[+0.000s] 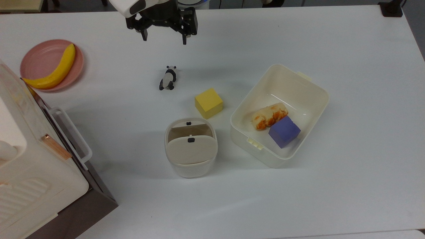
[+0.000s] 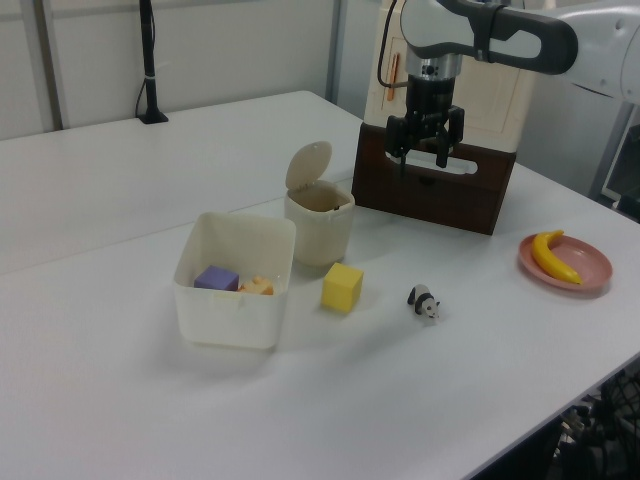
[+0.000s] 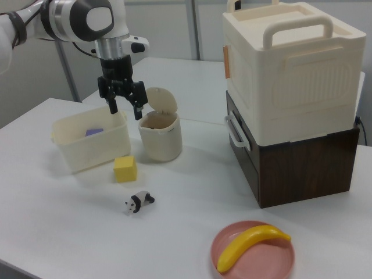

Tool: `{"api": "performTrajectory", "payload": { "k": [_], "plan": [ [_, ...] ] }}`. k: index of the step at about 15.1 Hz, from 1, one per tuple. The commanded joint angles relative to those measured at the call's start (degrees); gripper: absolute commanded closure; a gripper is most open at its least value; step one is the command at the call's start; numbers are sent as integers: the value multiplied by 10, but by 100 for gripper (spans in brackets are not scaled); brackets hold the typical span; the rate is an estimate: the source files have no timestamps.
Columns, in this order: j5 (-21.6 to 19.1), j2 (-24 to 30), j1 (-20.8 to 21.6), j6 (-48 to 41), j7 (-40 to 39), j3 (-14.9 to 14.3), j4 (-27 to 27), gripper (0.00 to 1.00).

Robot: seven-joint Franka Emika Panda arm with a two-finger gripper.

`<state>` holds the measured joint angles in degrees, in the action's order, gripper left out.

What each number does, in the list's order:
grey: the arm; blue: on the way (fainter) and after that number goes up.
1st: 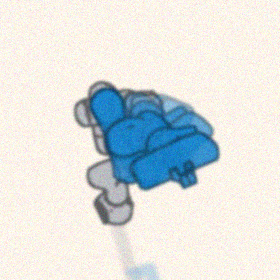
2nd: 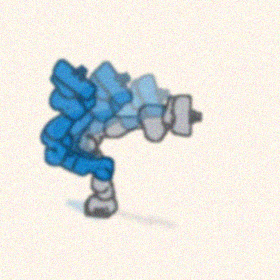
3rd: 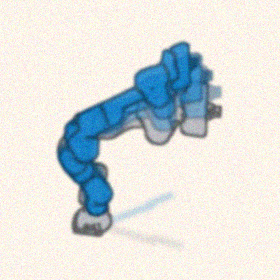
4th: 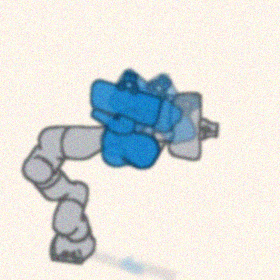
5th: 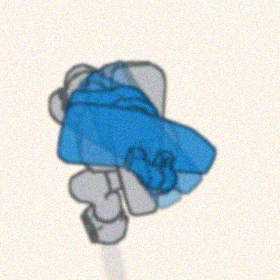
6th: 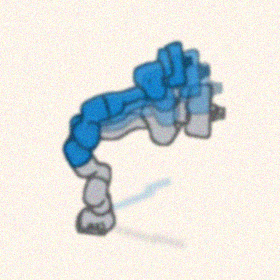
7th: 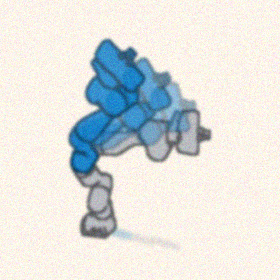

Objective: Close the trash can
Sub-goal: 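Move the open gripper down toward the open trash can lid, then lower the gripper onto the raised lid of the cream trash can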

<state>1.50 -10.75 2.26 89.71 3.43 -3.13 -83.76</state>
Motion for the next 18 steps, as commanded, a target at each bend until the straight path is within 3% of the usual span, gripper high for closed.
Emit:
{"api": "performTrajectory", "payload": {
  "k": [1,9,10,11,12,14,15,18],
  "plan": [
    [1,20,1,15,-12,2,-33,0],
    [4,19,6,16,-28,3,-45,0],
    [4,18,6,17,-35,3,-45,4],
    [4,17,6,21,-47,3,-45,13],
    [0,14,5,38,-64,3,-46,28],
    [-13,-1,4,91,-76,3,-44,71],
    [-31,-6,3,113,-76,2,-41,85],
    [-72,-26,3,225,-72,1,-25,99]
  ]
}}
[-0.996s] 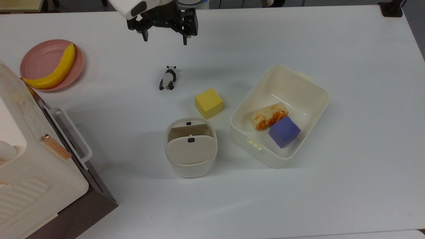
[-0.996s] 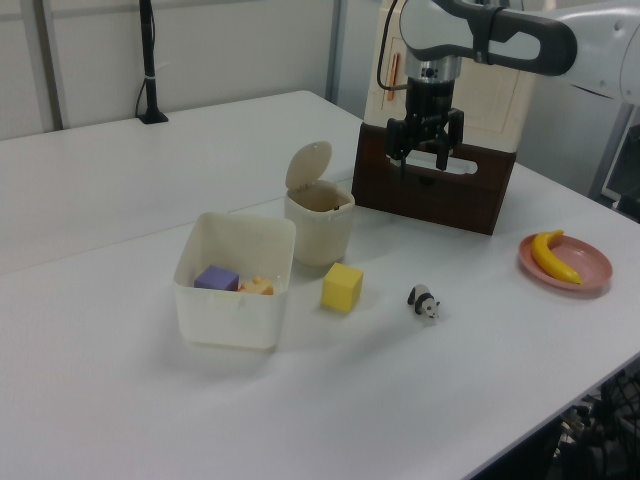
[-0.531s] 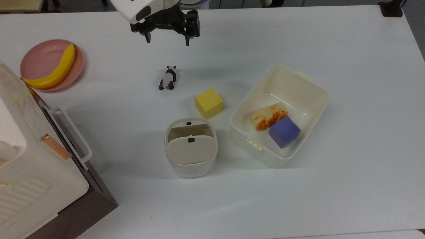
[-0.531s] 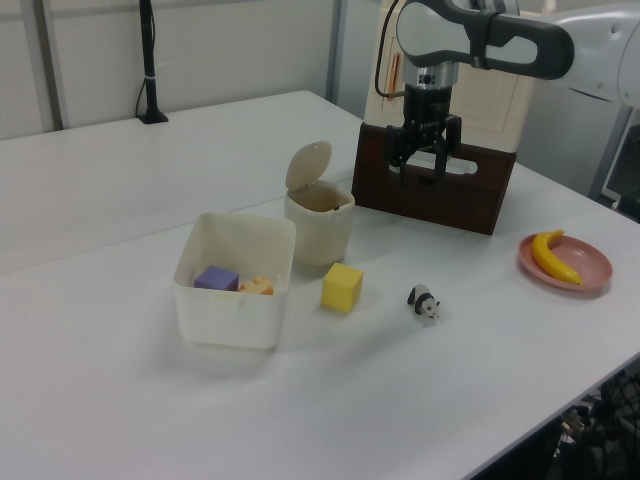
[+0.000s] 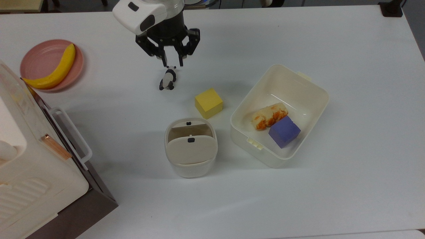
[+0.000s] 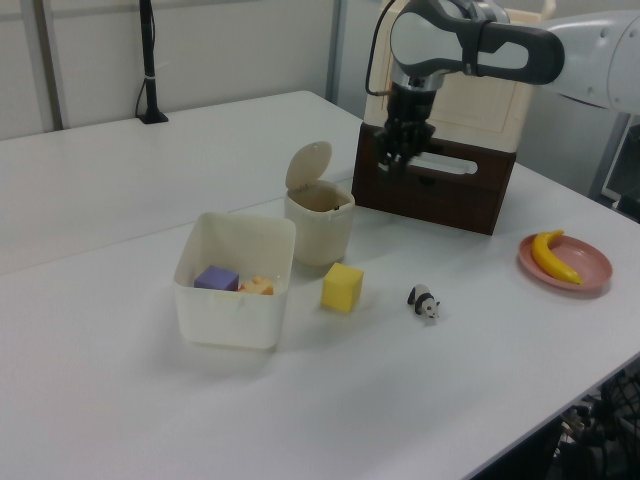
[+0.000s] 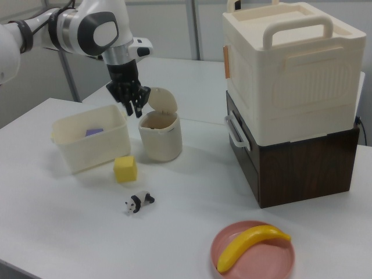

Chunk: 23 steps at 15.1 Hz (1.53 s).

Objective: Close the trash can
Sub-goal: 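Lower the gripper onto the raised lid of the cream trash can, then push the lid down with the gripper until it shuts on the can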

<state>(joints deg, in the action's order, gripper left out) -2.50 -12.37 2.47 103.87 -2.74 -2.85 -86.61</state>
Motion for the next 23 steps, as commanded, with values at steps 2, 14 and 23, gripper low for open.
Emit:
{"api": "performTrajectory", "payload": {
  "k": [2,14,23],
  "plan": [
    [-30,-20,3,145,-5,0,4,100],
    [-2,-172,48,454,83,-2,99,100],
    [-4,-173,47,318,70,-2,93,100]
  ]
}}
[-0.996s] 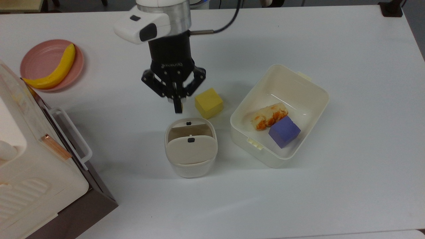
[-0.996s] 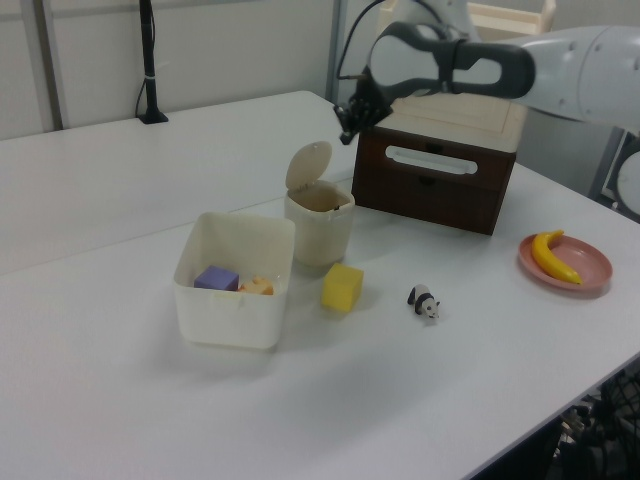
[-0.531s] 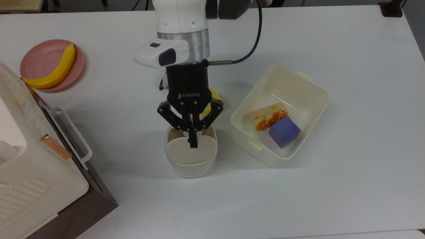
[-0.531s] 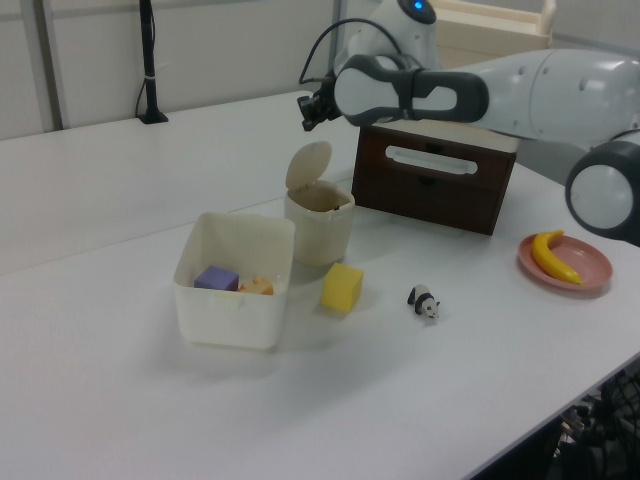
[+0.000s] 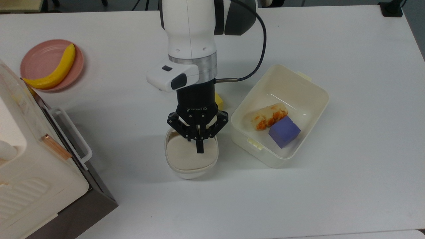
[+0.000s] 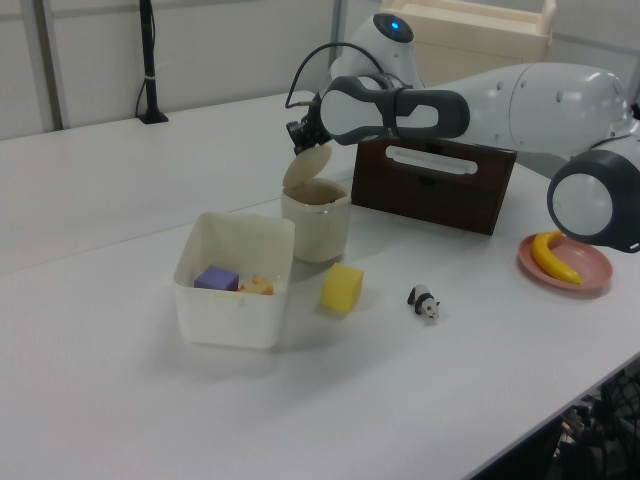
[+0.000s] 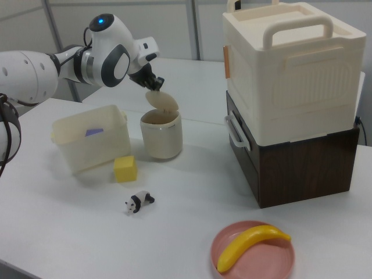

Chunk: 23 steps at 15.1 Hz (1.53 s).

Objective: Close the trash can
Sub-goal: 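Push the lid down with the gripper until it shuts on the can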

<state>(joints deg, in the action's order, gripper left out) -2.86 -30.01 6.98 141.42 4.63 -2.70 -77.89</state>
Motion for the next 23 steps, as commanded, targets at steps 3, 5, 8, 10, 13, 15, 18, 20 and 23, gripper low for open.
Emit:
{"api": "performTrajectory", "payload": {
  "k": [3,5,8,10,13,15,18,20,23],
  "plan": [
    [-4,3,1,-99,-37,-4,-8,100],
    [-3,0,1,-99,-54,-4,-39,100],
    [-1,-2,4,-98,-63,-4,-69,100],
    [-2,-7,5,-98,-60,-3,-72,100],
    [-2,0,4,-100,-57,-4,-65,100],
    [-2,0,2,-99,-58,-4,-66,100],
    [-5,0,-2,-101,-59,-7,-69,100],
    [-30,6,-5,-117,-61,-10,-64,100],
    [-53,21,-6,-138,-83,-25,-62,100]
  ]
}}
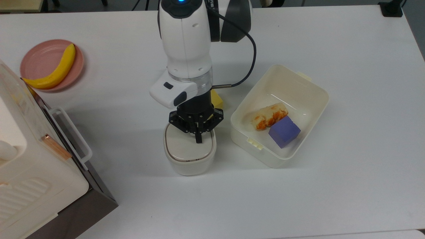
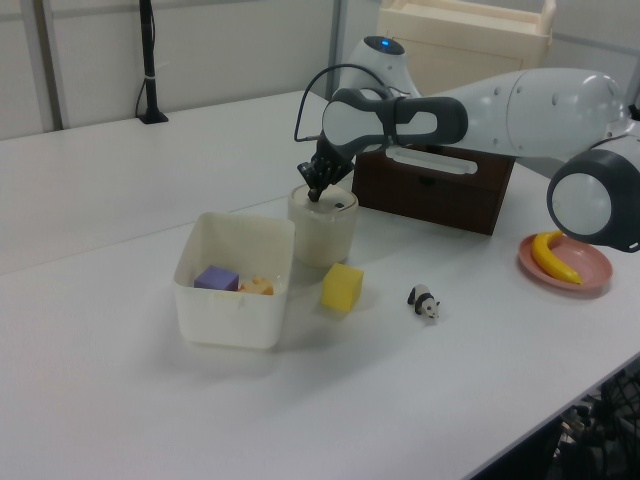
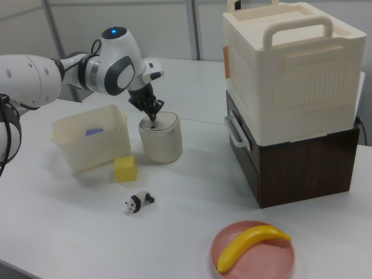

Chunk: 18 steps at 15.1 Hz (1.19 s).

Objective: Close the trash can
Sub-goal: 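Push the lid down with the gripper until it shuts on the can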

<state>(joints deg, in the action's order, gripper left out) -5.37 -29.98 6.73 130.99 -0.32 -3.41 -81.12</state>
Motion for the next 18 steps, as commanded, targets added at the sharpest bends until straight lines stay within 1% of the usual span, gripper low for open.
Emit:
{"api": "performTrajectory", "payload": {
  "k": [1,3,9,14,18],
  "plan": [
    [-36,21,-3,-37,-39,-20,-28,100],
    [-39,21,-5,-38,-40,-28,-18,100],
    [-41,21,-11,-54,-59,-37,-22,100],
    [-42,12,-8,-50,-67,-32,-57,100],
    [-45,18,-6,-55,-62,-30,-53,100]
  ]
}}
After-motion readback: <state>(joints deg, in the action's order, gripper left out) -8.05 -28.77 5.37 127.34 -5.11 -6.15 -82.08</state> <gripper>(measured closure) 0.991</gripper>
